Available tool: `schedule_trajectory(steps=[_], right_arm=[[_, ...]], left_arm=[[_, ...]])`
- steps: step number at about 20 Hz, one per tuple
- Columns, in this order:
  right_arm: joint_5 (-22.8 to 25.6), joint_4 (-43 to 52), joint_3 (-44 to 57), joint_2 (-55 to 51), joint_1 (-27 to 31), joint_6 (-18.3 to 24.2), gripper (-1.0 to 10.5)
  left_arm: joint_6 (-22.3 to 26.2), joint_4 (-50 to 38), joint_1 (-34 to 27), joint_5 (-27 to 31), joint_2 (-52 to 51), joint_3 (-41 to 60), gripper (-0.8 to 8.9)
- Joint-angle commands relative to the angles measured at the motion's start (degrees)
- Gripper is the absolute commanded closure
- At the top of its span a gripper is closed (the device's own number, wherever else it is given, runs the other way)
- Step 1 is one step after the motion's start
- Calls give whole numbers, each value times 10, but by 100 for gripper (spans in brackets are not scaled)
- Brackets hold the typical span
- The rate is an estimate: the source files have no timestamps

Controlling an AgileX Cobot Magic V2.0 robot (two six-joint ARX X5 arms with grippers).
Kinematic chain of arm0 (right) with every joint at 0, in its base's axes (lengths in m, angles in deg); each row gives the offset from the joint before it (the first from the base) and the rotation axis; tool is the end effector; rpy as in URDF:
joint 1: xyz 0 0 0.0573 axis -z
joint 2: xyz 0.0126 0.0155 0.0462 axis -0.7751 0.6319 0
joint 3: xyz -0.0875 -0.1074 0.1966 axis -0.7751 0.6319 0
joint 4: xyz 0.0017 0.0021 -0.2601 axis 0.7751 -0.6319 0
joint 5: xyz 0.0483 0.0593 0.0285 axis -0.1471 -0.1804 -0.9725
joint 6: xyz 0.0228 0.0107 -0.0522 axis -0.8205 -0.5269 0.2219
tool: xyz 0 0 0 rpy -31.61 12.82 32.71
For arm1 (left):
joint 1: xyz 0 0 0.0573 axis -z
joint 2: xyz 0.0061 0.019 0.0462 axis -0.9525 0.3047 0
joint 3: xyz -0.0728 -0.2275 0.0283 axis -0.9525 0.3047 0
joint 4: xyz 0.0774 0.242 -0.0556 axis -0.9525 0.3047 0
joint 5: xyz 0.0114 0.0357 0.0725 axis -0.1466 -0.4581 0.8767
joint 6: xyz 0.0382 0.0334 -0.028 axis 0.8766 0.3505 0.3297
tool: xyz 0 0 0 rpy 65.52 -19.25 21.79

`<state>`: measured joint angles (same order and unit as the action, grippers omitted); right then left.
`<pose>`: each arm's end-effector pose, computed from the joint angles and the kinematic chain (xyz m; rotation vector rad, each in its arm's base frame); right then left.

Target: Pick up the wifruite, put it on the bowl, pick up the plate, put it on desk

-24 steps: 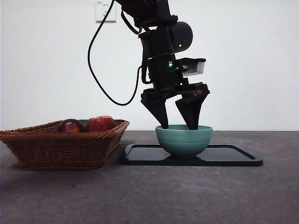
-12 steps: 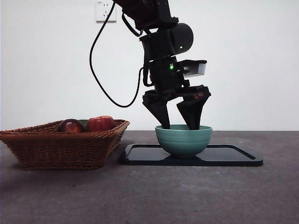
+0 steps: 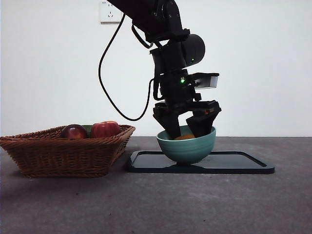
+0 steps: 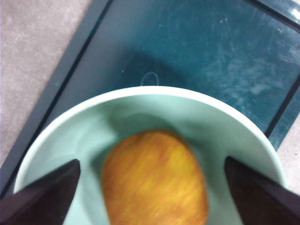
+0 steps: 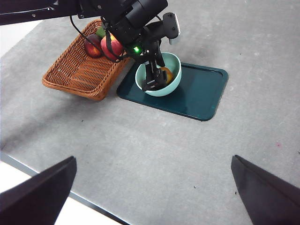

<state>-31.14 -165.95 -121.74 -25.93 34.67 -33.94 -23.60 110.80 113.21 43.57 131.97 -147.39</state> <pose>0.0299 0.0174 0.3870 0.0948 0.5878 0.4717 0.3776 -0.3303 0.1810 0.6834 1.0052 -0.8800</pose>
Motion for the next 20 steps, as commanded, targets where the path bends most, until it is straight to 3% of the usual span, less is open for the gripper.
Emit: schedule_trajectory(steps=[1,12,20], right_arm=[[0,-28,-7,2,-2,-6,368],[1,-21,-7,2,-2,-6,368],[0,-18,-7,2,-2,-4,368]], left_arm=[[9,2,8,12,31,-14,483],[13,2,7,32,31,-56,507],[12,106,6,32,27,-153,507]])
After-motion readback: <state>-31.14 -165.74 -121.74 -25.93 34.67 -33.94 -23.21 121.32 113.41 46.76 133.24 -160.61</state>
